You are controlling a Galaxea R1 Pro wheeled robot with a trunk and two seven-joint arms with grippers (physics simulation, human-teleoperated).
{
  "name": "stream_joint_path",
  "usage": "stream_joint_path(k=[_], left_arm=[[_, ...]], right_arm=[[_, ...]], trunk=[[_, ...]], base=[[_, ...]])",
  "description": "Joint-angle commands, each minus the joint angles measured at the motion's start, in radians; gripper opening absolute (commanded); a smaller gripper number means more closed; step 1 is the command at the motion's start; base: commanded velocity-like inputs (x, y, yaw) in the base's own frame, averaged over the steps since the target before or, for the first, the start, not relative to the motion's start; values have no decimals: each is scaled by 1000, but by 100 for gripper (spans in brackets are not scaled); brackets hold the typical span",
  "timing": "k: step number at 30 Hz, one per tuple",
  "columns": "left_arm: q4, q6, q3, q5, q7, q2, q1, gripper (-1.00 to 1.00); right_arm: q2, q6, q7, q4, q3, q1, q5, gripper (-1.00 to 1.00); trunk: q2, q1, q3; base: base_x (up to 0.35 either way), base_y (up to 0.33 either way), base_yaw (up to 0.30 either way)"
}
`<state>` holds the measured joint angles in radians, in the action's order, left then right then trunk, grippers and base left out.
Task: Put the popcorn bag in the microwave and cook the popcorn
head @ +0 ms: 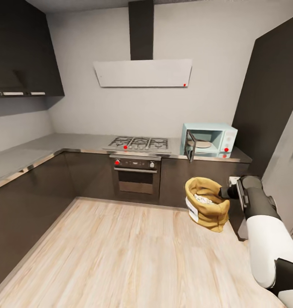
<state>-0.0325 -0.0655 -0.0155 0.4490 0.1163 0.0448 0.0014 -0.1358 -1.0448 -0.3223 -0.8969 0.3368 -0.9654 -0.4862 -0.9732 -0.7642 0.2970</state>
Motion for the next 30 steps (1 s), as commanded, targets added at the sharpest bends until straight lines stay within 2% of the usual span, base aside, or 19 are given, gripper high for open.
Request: stream_joint_path(k=[1, 3, 6, 30], left_arm=[[-1, -2, -2, 5, 3, 0, 0, 100], [-1, -2, -2, 5, 3, 0, 0, 100], [-1, -2, -3, 4, 3, 1, 0, 100], [-2, -4, -1, 4, 10, 4, 0, 100]], right_arm=[[-10, -2, -17, 0, 1, -1, -9, -100], [-26, -2, -39, 1, -19, -1, -9, -100], [-31, -2, -77, 3, -45, -1, -9, -100], [-27, -2, -83, 33, -48, -1, -15, -100]], trunk=[[-1, 0, 1], [-1, 0, 0], [-1, 0, -1], [-1, 0, -12]], base=[[0, 0, -234], [0, 0, -234], [0, 0, -234], [0, 0, -239]])
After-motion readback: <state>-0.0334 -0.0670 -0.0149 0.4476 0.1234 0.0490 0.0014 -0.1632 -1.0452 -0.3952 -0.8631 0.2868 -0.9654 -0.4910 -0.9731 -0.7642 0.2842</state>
